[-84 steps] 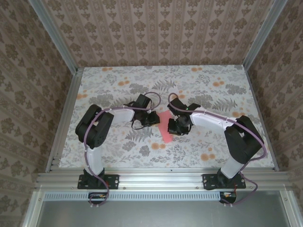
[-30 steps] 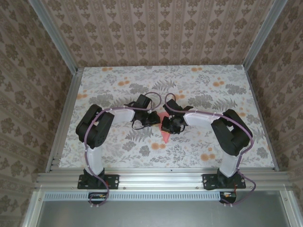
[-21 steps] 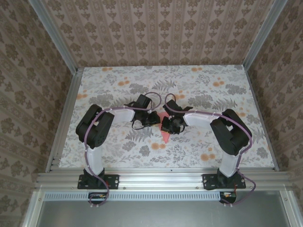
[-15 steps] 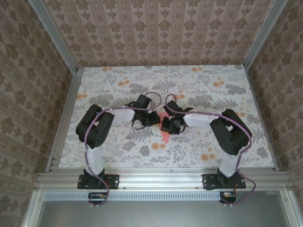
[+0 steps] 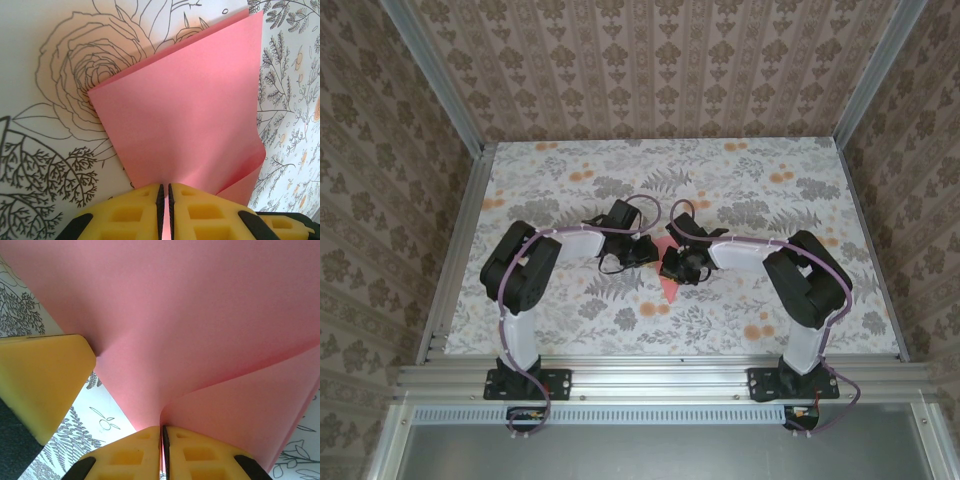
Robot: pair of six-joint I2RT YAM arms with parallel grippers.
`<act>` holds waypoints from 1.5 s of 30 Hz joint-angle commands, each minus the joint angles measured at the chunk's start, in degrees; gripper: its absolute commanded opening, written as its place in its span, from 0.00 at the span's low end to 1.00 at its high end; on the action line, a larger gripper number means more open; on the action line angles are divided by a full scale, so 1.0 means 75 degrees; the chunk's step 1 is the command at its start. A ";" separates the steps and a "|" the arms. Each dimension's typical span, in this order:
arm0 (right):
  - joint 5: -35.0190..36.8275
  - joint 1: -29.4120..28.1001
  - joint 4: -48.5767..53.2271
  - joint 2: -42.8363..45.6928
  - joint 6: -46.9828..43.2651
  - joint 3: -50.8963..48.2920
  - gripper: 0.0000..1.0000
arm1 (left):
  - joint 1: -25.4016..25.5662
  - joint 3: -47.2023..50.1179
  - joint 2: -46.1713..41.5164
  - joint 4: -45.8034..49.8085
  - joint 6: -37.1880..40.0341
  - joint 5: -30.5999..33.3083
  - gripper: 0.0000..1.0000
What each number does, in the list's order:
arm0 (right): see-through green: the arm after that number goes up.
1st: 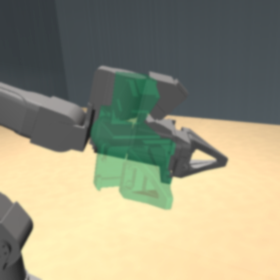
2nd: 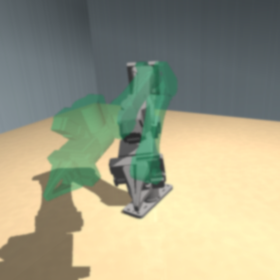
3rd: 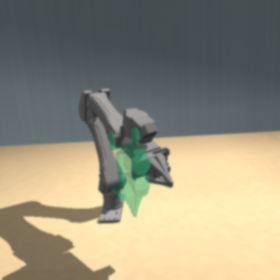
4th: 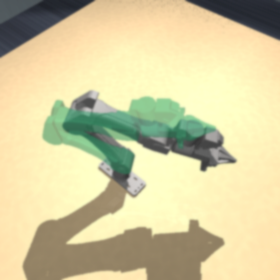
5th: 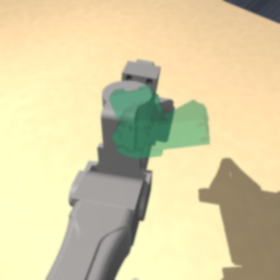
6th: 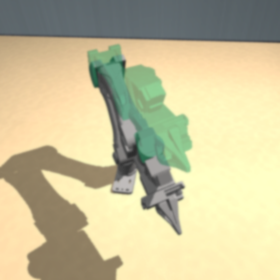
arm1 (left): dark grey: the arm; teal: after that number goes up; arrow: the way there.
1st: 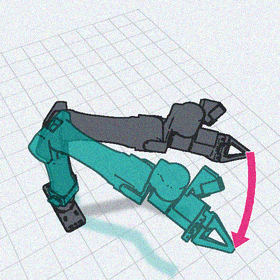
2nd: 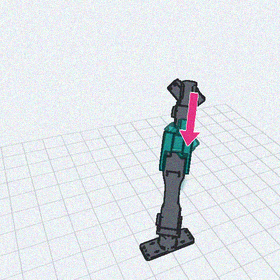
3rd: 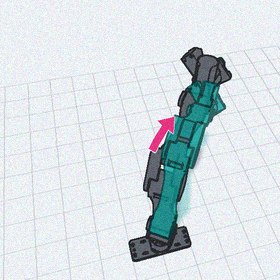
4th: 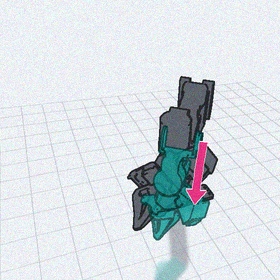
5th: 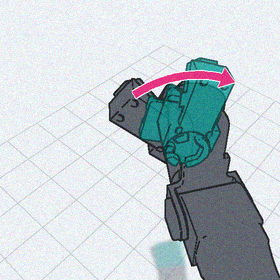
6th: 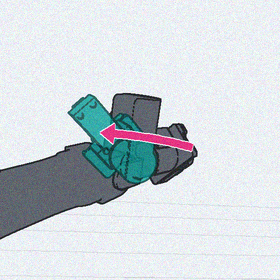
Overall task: Fold a paper plane with a square sheet of paper (pick it up from the middle)
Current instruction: Third fold the triangle at the center of the table.
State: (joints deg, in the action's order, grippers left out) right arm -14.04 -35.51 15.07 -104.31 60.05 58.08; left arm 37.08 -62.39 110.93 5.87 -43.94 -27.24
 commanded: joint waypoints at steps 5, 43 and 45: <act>0.0323 0.0058 -0.0030 -0.0125 0.0304 -0.0275 0.13 | 0.0059 0.0176 0.0254 0.0235 0.0117 0.0129 0.15; 0.0093 0.0222 -0.0671 -0.0067 0.0425 -0.0874 0.34 | -0.0387 0.1439 -0.1522 -0.0045 -0.0369 0.0305 0.18; 0.0058 0.0236 -0.0757 -0.0068 0.0419 -0.0921 0.38 | -0.0362 0.1463 -0.1576 -0.0033 -0.0381 0.0305 0.18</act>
State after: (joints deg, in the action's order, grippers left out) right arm -16.73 -34.63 6.76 -102.89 63.07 53.98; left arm 33.85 -52.14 101.06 5.69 -46.35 -24.43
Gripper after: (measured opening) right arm 0.364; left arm 0.184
